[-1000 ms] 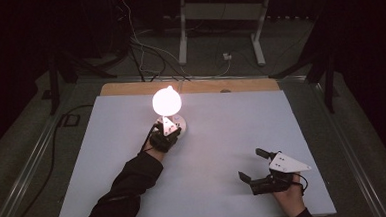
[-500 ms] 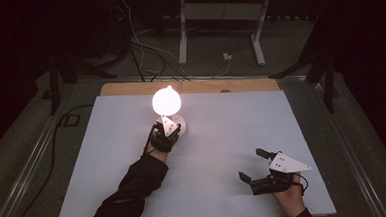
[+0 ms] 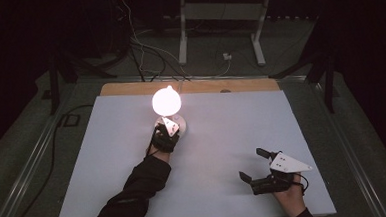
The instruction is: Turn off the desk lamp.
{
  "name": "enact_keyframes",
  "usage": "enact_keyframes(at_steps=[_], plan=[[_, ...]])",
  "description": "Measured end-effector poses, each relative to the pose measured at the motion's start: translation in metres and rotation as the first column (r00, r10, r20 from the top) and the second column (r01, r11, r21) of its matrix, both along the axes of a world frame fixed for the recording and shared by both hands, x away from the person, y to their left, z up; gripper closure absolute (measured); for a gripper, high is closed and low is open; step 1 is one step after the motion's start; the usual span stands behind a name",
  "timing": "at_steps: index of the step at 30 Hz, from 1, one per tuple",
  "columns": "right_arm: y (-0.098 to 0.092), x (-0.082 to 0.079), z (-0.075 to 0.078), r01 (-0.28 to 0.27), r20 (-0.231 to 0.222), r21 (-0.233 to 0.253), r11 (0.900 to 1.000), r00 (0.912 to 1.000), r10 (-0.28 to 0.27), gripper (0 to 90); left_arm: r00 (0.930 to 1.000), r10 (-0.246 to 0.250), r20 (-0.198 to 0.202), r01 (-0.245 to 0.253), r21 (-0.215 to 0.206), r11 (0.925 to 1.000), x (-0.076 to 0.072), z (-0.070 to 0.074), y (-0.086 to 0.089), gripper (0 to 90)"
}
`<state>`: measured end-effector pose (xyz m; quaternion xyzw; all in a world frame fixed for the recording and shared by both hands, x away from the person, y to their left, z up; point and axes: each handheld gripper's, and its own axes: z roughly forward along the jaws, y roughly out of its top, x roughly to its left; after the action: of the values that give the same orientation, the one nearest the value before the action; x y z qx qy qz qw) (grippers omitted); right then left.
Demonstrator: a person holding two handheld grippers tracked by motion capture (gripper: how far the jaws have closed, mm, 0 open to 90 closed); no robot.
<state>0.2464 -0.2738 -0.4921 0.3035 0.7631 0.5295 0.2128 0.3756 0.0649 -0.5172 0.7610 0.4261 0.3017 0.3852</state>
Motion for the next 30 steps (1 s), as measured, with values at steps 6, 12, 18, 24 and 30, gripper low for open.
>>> enact_keyframes(at_steps=[6,12,18,24,30], plan=[[0.000,0.000,0.000,0.001,-0.002,0.002,1.000,1.0000,-0.001,0.0,1.0000,-0.001,-0.005,0.001,0.004,1.0000,0.001,-0.002,0.000,90.0],[0.000,0.000,0.000,0.001,-0.003,-0.001,1.000,1.0000,-0.001,0.0,0.9998,-0.020,0.001,0.020,0.028,0.9994,0.001,-0.003,-0.001,90.0],[0.001,0.000,-0.001,0.002,-0.005,-0.002,1.000,1.0000,-0.002,0.0,0.9995,-0.031,-0.003,0.031,0.065,0.9974,0.002,-0.001,-0.003,90.0],[0.000,0.000,0.000,0.002,-0.003,0.001,1.000,1.0000,-0.002,0.0,0.9992,-0.016,0.038,0.017,-0.020,0.9997,-0.004,0.015,0.003,90.0],[0.000,-0.001,0.000,0.000,0.002,-0.002,1.000,1.0000,0.000,0.0,0.9980,-0.022,0.060,0.024,-0.032,0.9992,-0.008,0.021,0.000,90.0]])
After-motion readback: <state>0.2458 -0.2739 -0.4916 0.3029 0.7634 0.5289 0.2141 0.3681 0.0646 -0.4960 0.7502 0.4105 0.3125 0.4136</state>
